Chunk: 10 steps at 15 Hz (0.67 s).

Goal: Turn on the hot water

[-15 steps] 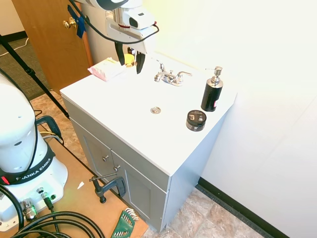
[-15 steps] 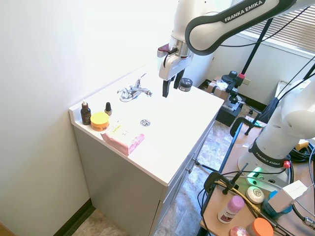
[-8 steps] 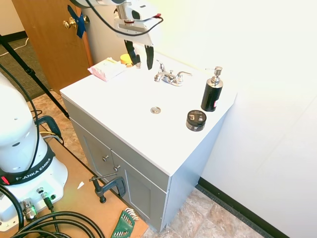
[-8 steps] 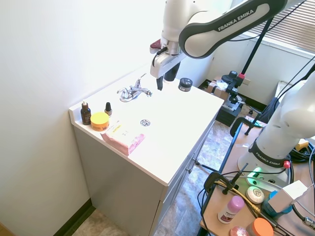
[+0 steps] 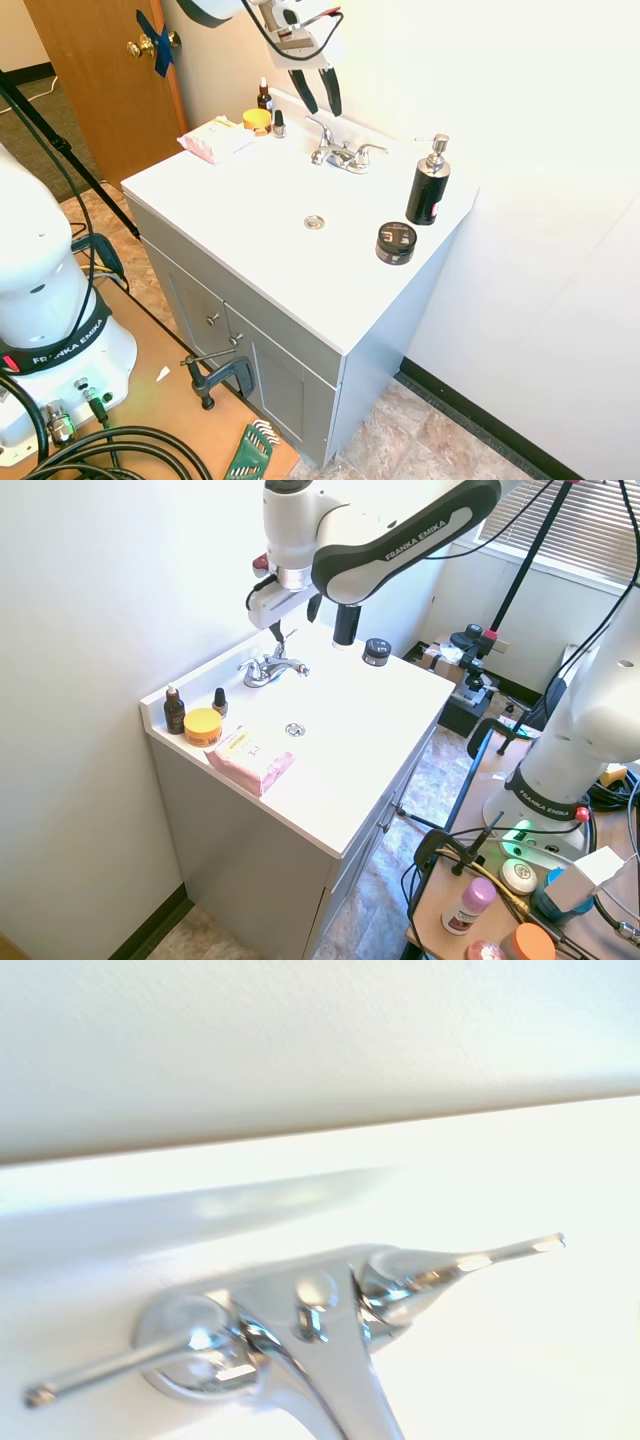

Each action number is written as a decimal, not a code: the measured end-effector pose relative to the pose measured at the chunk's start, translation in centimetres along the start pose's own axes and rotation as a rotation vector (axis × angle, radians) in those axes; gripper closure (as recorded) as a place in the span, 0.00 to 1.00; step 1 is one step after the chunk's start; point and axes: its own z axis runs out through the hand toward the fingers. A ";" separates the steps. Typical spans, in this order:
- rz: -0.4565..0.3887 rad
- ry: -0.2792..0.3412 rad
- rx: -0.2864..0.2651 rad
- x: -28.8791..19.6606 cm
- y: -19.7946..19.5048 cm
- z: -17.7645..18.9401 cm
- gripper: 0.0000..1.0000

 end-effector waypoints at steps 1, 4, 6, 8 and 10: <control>0.001 0.009 0.014 -0.4 -1.1 -0.4 0.00; -0.004 0.019 0.028 -1.0 -3.5 -0.1 0.00; -0.013 0.015 0.026 -1.6 -4.5 0.6 0.00; -0.026 0.011 0.022 -2.4 -5.3 1.2 0.00; -0.028 0.010 0.028 -3.1 -5.9 1.9 0.00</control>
